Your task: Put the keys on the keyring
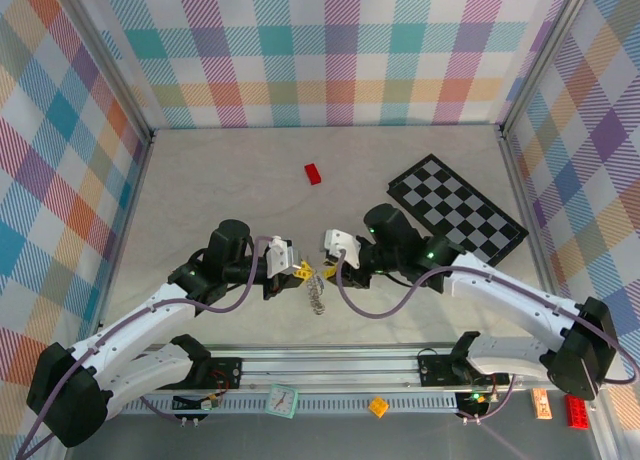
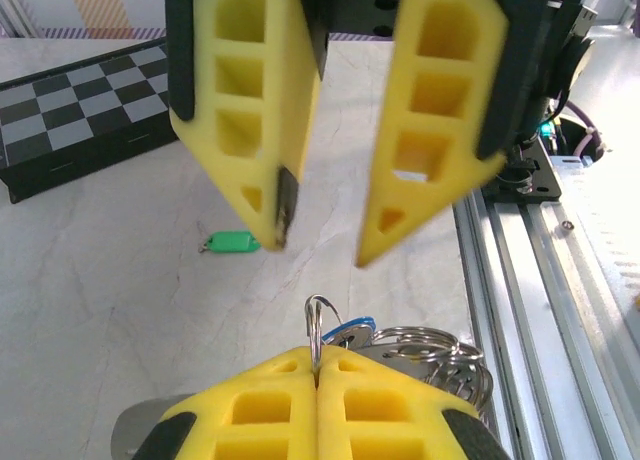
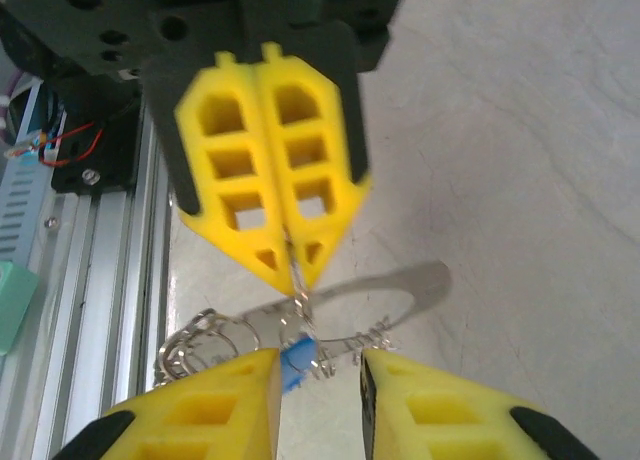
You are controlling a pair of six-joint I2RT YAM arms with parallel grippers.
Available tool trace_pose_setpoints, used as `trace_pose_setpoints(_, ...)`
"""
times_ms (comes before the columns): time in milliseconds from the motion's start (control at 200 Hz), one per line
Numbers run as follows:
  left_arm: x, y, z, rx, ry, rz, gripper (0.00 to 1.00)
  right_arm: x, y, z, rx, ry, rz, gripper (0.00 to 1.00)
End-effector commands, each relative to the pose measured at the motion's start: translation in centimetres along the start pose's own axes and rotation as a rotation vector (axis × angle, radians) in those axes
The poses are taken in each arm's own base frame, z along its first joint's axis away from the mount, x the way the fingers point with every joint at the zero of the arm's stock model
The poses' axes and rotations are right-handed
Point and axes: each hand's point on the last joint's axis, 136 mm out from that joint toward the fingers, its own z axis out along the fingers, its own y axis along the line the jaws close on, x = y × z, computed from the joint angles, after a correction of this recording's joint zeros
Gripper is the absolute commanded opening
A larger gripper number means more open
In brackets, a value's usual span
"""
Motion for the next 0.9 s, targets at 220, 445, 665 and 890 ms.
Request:
trace_pose_setpoints(220, -2.2, -0.5, -0.3, 0.035, -0.078, 0.039, 0.0, 0.3, 0.6, 1.5, -0.057, -0.07, 0.1, 0.26)
trace_pose_setpoints(445, -2.2, -0.6, -0.3, 0.037, -0.083, 0.046, 0.0, 0.2, 1.1, 2.0, -0.098, -0.085, 0.097, 0.12)
trace_pose_setpoints(665, -2.3, -1.1, -0.3, 0.061, -0.098, 0.043, 0.0, 0.6, 1.0, 3.1, -0.121, -0.075, 0.095, 0.07)
trace_pose_setpoints(890, -2.5, -1.0, -0.3, 0.055, -0.118, 0.034, 0.0, 0.2, 0.6, 3.6, -0.122, -0.088, 0.094, 0.11)
